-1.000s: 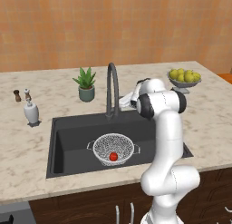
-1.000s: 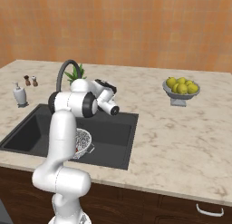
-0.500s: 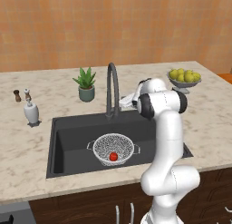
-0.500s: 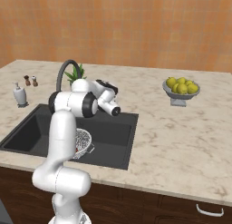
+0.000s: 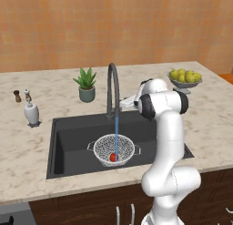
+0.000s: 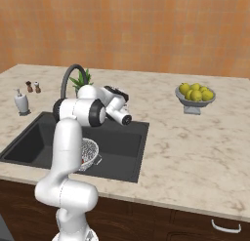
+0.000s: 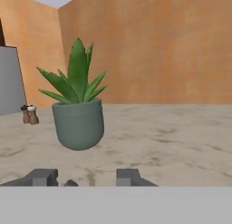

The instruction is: Put the colander in the sink, put the apple in the colander, and turn on the sink faucet and pour water over the colander.

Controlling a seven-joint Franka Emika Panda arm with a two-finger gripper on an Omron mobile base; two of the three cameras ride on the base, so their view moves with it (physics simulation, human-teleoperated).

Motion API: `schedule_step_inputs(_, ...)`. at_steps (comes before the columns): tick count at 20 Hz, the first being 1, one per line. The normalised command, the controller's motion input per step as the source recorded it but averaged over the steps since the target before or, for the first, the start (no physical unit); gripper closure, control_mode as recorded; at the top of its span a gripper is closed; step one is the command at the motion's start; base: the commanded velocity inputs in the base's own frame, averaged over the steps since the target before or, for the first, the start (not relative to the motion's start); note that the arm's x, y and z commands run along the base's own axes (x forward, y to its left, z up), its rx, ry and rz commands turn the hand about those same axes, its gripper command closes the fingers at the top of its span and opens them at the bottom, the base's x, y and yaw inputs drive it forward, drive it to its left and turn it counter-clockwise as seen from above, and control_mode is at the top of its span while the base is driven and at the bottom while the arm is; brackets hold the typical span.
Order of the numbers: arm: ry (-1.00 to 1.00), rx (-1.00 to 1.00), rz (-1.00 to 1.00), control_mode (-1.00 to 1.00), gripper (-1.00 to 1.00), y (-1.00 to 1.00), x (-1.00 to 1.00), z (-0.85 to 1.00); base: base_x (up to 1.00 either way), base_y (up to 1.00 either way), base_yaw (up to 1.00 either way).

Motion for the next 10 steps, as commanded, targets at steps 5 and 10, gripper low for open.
schedule_step_inputs(5, 0.02, -0.01, 0.0, -1.0, 1.0, -0.8, 0.0, -0.31, 0.0, 0.0, 0.0)
schedule_step_inputs(10, 0.04, 0.0, 0.0, -1.0, 1.0, -0.63, 0.0, -0.16, 0.0, 0.0, 0.0)
